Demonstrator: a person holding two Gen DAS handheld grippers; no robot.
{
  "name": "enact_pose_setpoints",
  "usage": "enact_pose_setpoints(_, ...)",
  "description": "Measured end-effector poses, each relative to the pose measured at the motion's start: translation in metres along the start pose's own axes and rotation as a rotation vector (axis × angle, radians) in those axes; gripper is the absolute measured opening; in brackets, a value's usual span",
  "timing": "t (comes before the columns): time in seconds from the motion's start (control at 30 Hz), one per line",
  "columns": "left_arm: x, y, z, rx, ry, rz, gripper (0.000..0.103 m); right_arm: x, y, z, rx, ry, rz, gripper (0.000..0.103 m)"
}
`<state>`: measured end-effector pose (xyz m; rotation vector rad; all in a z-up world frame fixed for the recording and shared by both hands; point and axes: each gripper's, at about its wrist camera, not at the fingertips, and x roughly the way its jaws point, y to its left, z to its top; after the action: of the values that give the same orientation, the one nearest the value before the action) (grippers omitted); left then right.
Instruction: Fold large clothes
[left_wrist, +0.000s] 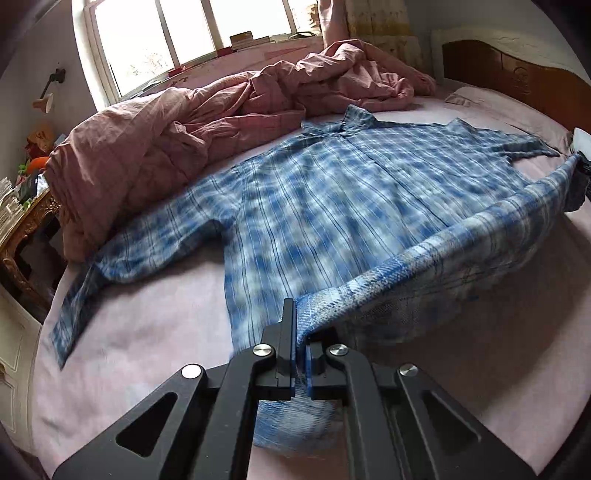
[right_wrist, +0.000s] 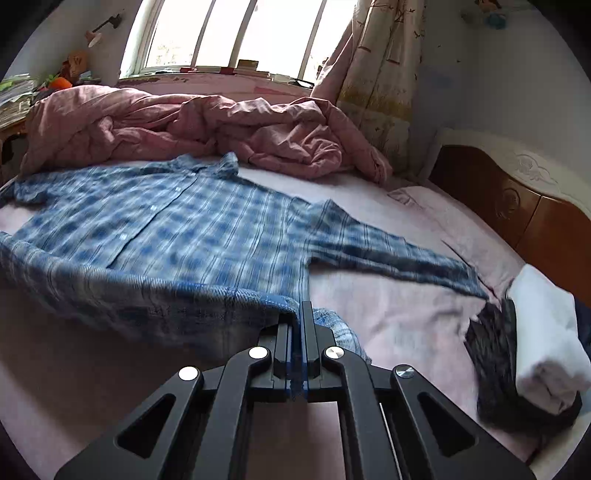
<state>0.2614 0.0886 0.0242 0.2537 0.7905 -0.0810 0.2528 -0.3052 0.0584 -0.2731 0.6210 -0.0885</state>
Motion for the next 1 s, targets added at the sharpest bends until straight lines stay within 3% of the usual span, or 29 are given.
enact_pose_setpoints(0.13, 0.042, 0.012, 0.035, 0.005, 0.067, -0.018, 0.003, 0.056, 0.006, 0.03, 0.013, 0.058, 0.029, 0.004)
enact_pose_setpoints(0.27, 0.088, 0.026, 0.055, -0.033, 0.139, -0.066, 0.003, 0.112, 0.006, 0.039, 0.067, 0.135, 0.07, 0.004)
enact_pose_setpoints(0.47, 0.119, 0.032, 0.07, -0.065, 0.136, -0.09, 0.003, 0.153, 0.002, 0.041, 0.148, 0.166, 0.1, 0.004)
enact_pose_setpoints(0.53, 0.126, 0.033, 0.072, -0.059, 0.14, -0.081, 0.007, 0.163, 0.005, 0.042, 0.142, 0.174, 0.1, 0.004)
enact_pose_setpoints(0.57, 0.127, 0.034, 0.071, -0.066, 0.137, -0.075, 0.015, 0.165, 0.005, 0.042, 0.14, 0.176, 0.101, 0.004)
enact_pose_setpoints(0.63, 0.124, 0.039, 0.069, -0.086, 0.117, -0.051, 0.045, 0.166, 0.006, 0.04, 0.139, 0.162, 0.111, 0.004)
enact_pose_setpoints(0.67, 0.116, 0.043, 0.066, -0.091, 0.078, -0.037, 0.069, 0.164, 0.004, 0.039, 0.142, 0.157, 0.118, 0.005)
enact_pose_setpoints(0.7, 0.102, 0.047, 0.06, -0.097, 0.016, -0.028, 0.088, 0.161, 0.0, 0.038, 0.15, 0.149, 0.138, 0.011)
enact_pose_setpoints(0.77, 0.078, 0.057, 0.048, -0.134, -0.074, -0.036, 0.094, 0.152, -0.009, 0.036, 0.172, 0.131, 0.157, 0.036)
enact_pose_setpoints(0.8, 0.069, 0.063, 0.042, -0.157, -0.102, -0.07, 0.095, 0.142, -0.018, 0.035, 0.197, 0.101, 0.144, 0.069)
enact_pose_setpoints(0.83, 0.06, 0.07, 0.036, -0.186, -0.124, -0.106, 0.096, 0.135, -0.026, 0.034, 0.223, 0.075, 0.121, 0.09)
enact_pose_setpoints(1.0, 0.037, 0.092, 0.011, -0.292, -0.106, -0.148, 0.1, 0.106, -0.057, 0.027, 0.317, 0.054, 0.171, 0.092)
